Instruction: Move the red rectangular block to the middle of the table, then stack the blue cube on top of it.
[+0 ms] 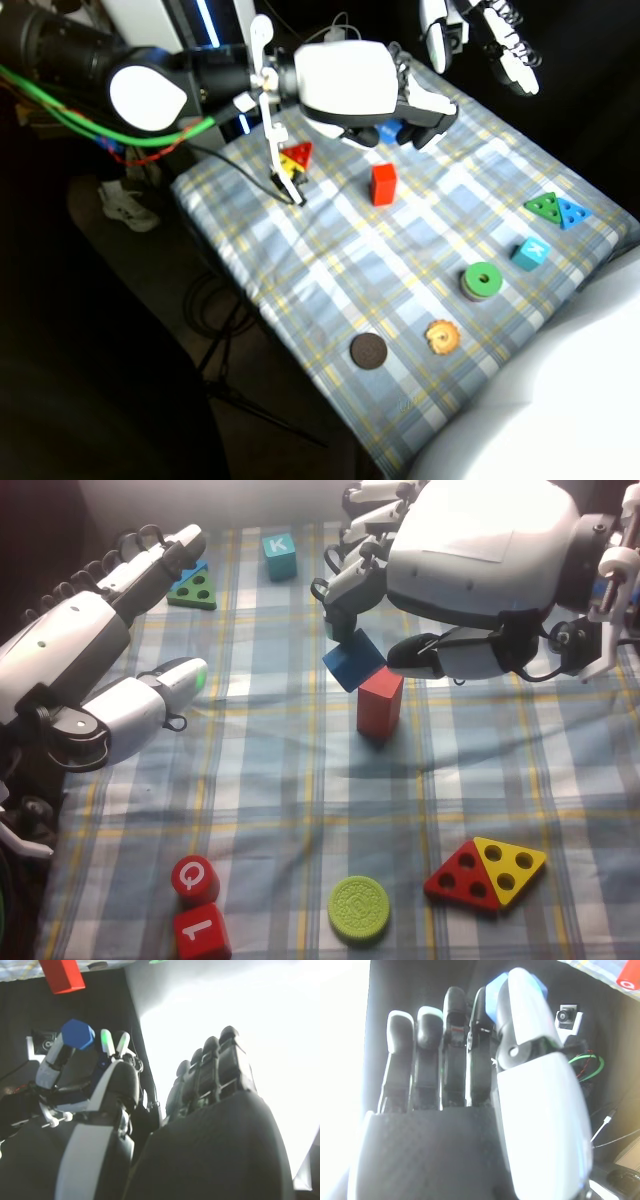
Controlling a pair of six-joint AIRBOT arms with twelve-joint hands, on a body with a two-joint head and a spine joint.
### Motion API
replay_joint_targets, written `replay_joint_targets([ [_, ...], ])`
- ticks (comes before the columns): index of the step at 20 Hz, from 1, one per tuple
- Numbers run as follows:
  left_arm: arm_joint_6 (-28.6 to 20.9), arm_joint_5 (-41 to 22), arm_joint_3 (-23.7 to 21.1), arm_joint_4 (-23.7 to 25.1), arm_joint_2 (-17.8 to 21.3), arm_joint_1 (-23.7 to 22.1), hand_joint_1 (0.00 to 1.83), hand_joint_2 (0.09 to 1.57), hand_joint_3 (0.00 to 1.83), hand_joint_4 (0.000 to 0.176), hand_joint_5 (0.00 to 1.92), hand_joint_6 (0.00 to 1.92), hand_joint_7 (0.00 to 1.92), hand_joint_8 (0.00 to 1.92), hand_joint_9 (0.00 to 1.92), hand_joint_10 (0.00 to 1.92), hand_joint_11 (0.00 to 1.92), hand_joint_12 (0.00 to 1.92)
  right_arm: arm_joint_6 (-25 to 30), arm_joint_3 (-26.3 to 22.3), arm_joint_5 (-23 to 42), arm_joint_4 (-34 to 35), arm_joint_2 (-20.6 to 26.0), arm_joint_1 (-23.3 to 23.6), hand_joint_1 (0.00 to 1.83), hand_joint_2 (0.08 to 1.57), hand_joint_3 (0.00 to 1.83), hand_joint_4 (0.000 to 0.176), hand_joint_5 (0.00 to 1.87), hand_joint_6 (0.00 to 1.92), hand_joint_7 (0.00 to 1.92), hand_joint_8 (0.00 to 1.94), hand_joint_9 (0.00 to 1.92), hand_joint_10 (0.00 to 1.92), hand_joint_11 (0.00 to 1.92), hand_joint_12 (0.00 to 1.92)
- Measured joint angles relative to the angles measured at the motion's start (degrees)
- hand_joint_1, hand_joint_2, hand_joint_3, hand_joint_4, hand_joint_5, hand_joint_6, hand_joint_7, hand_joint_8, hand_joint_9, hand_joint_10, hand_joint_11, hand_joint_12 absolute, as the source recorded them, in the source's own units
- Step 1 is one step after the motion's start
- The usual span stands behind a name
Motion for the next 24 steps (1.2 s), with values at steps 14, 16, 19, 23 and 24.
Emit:
replay_joint_targets([
  [14, -0.33, -0.55, 0.0, -0.44, -0.61, 0.0, 0.83, 1.48, 0.0, 0.0, 0.03, 0.0, 0.0, 0.0, 0.0, 0.0, 0.0, 0.0, -1.88, -0.04, -2.38, 0.52, 0.31, 0.42, 1.23, 1.15, 0.0, 0.0, 0.98, 0.82, 0.87, 1.41, 0.49, 1.73, 0.0, 1.92],
  [16, -0.46, -0.59, -0.02, -0.46, -0.61, 0.0, 0.83, 1.48, 0.0, 0.0, 0.03, 0.0, 0.0, 0.0, 0.0, 0.0, 0.0, 0.0, -1.88, -0.11, -2.23, 0.59, 0.61, 0.42, 1.24, 1.15, 0.0, 0.0, 0.99, 0.8, 0.87, 1.43, 0.49, 1.75, 0.0, 1.92],
  [19, -0.48, -0.72, -0.02, -0.44, -0.61, 0.0, 0.82, 1.49, 0.0, 0.0, 0.02, 0.0, 0.0, 0.0, 0.0, 0.0, 0.0, 0.0, -2.12, -0.11, -2.64, 0.59, 0.59, 0.42, 1.24, 1.15, 0.0, 0.0, 1.0, 0.79, 0.89, 1.39, 0.51, 1.7, 0.03, 1.92],
  [23, -0.52, -0.81, 0.0, -0.55, -0.61, 0.0, 0.88, 1.47, 0.0, 0.0, 0.03, 0.0, 0.0, 0.0, 0.0, 0.0, 0.0, 0.0, -2.84, -0.11, -4.07, 0.59, 0.59, 0.42, 1.23, 1.14, 0.0, 0.0, 0.99, 0.81, 0.9, 1.36, 0.6, 1.61, 0.11, 1.92],
  [24, -0.52, -0.83, -0.02, -0.55, -0.61, 0.0, 0.86, 1.48, 0.0, 0.0, 0.02, 0.0, 0.0, 0.0, 0.0, 0.0, 0.0, 0.0, -3.08, -0.09, -4.35, 0.61, 0.59, 0.42, 1.22, 1.15, 0.0, 0.0, 0.94, 0.89, 0.91, 1.35, 0.61, 1.59, 0.13, 1.92],
])
